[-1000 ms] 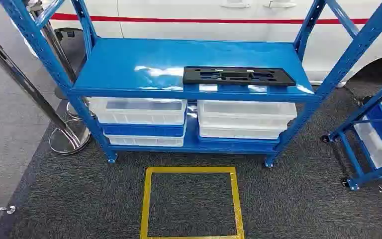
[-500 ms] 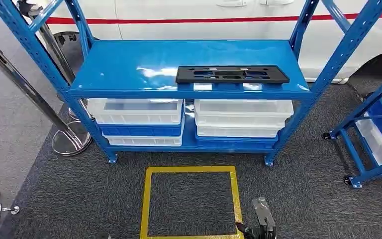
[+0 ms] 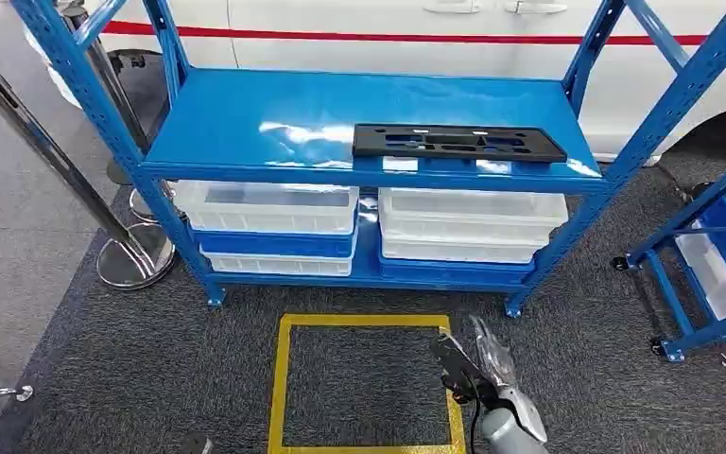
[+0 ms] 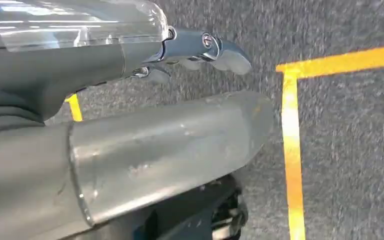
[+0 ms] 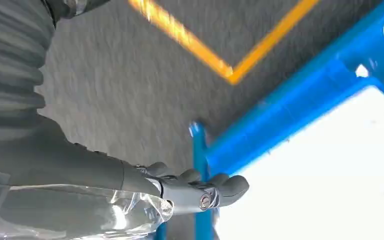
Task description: Take the parts from the cabinet and place them on the table.
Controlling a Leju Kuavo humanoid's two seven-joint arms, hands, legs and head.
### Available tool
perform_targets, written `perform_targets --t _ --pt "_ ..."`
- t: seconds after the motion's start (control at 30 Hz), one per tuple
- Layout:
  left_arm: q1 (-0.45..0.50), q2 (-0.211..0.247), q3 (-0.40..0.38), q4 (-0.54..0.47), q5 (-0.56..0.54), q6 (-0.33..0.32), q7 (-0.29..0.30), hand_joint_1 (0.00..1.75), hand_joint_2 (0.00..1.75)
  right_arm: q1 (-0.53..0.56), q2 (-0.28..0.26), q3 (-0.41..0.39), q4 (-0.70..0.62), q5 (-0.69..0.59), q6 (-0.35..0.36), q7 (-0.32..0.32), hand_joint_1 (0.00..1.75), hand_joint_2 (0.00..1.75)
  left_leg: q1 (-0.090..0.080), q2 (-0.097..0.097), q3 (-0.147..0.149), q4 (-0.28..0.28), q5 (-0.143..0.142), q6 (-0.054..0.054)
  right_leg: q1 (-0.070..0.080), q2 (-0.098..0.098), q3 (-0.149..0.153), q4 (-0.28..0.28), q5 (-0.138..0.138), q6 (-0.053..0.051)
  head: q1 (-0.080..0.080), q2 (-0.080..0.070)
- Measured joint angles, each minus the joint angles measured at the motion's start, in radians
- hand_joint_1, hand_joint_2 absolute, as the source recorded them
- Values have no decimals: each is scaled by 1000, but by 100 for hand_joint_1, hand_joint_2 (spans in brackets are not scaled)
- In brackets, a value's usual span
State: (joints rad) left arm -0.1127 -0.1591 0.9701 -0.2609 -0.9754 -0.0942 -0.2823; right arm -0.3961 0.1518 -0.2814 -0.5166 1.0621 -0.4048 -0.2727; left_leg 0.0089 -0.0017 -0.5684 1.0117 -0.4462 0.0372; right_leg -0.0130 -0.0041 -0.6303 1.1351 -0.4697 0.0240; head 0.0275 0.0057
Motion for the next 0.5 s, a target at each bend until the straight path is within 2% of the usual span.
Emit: perform_targets --t 0.03,0.07,0.17,0.2,0.23,0.27,0.33,0.37,0.4,0.43,0.47,0.5 --pt "0 -3 1 0 -3 0 0 0 0 -7 -4 26 -13 18 -12 17 0 175 0 0 -1 2 -3 -4 1 0 38 -84 30 -7 0 0" --pt "-3 -6 3 0 -5 -1 1 0 0 -16 -8 51 -23 34 -21 35 0 175 -8 0 -6 8 -5 -9 10 1 45 -106 14 -11 0 0" --pt "-9 -8 10 2 -17 -3 3 0 0 -26 -20 139 -63 76 -44 82 0 175 -5 1 -8 2 -1 -21 11 3 38 -104 17 -20 0 0" --pt "-12 -9 11 2 -20 -3 4 0 0 -33 -27 162 -73 87 -51 98 0 175 -10 1 -6 2 -2 -28 2 4 40 -113 22 -28 0 0" --pt "-12 -9 13 2 -21 -3 4 0 0 -41 -31 190 -86 100 -58 118 0 175 -5 1 -11 15 -13 -32 -1 2 46 -119 26 -34 0 0" --pt "-14 -10 14 3 -23 -5 4 0 0 -51 -35 220 -97 113 -67 135 0 175 -5 1 -31 61 -45 -38 -2 2 46 -121 27 -44 -1 0" --pt "-17 -10 16 6 -31 -8 4 0 0 -64 -43 286 -116 134 -79 171 0 175 0 1 -107 224 -123 -49 -1 2 46 -120 26 -46 -1 0" --pt "-17 -10 18 7 -32 -8 5 0 0 -67 -48 310 -121 142 -83 186 0 175 2 1 -145 300 -149 -53 0 2 46 -119 26 -47 0 0" --pt "-16 -11 21 8 -34 -10 5 0 0 -70 -53 337 -128 152 -87 204 0 175 3 1 -164 334 -148 -55 0 1 46 -117 25 -47 0 0" --pt "-16 -13 21 8 -38 -11 5 0 0 -74 -58 361 -135 161 -90 224 0 175 4 1 -159 314 -122 -56 0 1 47 -116 24 -47 -1 0" --pt "-17 -13 21 9 -40 -12 5 0 0 -81 -63 389 -143 171 -95 245 0 175 5 1 -128 245 -74 -55 -1 3 47 -114 22 -45 0 0" --pt "-19 -13 22 9 -41 -13 5 0 0 -92 -67 421 -151 181 -102 266 0 175 6 2 -83 148 -23 -53 -1 4 48 -110 19 -42 -1 0"
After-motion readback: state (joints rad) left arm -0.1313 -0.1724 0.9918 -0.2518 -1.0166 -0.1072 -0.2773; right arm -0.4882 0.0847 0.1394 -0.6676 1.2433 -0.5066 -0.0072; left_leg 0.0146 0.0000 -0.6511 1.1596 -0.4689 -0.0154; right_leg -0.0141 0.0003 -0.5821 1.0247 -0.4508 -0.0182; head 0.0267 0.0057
